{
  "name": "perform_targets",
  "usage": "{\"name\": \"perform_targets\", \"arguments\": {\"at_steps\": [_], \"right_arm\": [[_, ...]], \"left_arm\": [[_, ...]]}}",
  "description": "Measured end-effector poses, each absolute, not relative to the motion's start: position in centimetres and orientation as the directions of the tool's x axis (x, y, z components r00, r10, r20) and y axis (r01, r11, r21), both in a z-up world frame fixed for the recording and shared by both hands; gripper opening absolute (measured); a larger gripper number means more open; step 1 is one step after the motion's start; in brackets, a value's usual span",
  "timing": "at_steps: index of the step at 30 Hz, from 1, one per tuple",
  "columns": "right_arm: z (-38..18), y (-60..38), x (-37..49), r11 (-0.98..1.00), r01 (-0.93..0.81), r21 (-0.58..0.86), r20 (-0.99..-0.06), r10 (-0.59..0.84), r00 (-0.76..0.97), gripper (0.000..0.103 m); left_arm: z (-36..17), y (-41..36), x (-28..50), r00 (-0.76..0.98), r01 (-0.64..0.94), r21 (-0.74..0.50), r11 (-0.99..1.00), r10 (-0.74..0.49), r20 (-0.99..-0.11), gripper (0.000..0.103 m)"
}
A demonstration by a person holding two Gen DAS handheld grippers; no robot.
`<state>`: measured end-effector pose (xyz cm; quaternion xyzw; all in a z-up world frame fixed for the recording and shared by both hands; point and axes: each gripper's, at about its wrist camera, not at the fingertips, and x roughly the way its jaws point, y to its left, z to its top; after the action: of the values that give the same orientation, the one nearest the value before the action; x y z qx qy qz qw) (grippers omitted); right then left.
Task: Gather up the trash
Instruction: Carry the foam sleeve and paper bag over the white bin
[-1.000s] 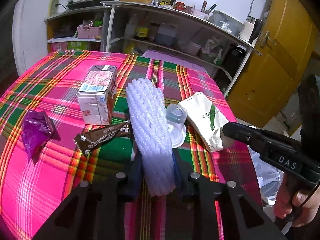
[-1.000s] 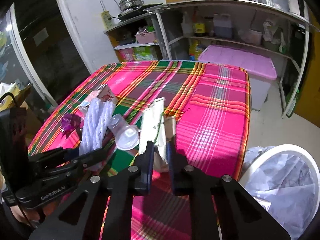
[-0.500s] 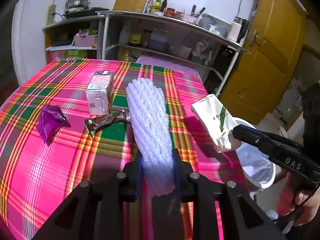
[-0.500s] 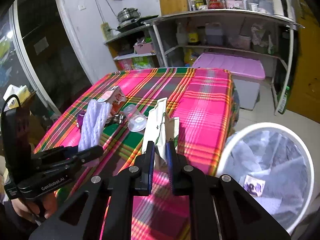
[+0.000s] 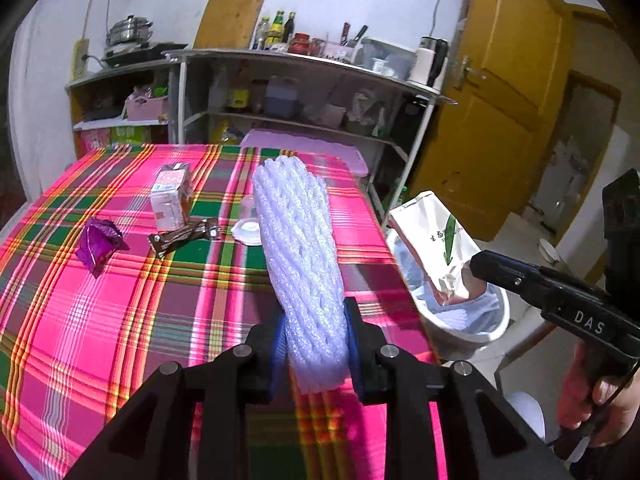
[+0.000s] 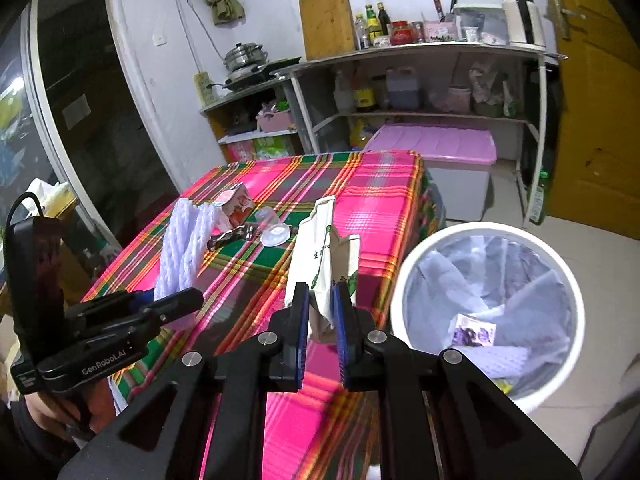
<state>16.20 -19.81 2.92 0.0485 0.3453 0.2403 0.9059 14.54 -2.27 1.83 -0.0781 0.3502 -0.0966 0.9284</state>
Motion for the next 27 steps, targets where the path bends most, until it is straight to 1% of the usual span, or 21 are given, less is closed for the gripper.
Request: {"name": "perform_targets", "arguments": {"at_steps": [13,27], "right_arm": [[3.9,-23.2,13.4,0.899,-0.352,0.259,-0.575,0.437,0.692,0.013],[3.1,-26.5,13.2,0.918,-0.287,0.273,-0.581,0.395,0.712,0.013]], "left_arm": [[3.6,-5.8,12.3,0.744,0.207,-0.183,0.961,-0.276,-0.609,0.027],[3.3,-9.0,12.9,0.714,0.265,-0.172,0.949,-0.313,-0.626,0.027]]}}
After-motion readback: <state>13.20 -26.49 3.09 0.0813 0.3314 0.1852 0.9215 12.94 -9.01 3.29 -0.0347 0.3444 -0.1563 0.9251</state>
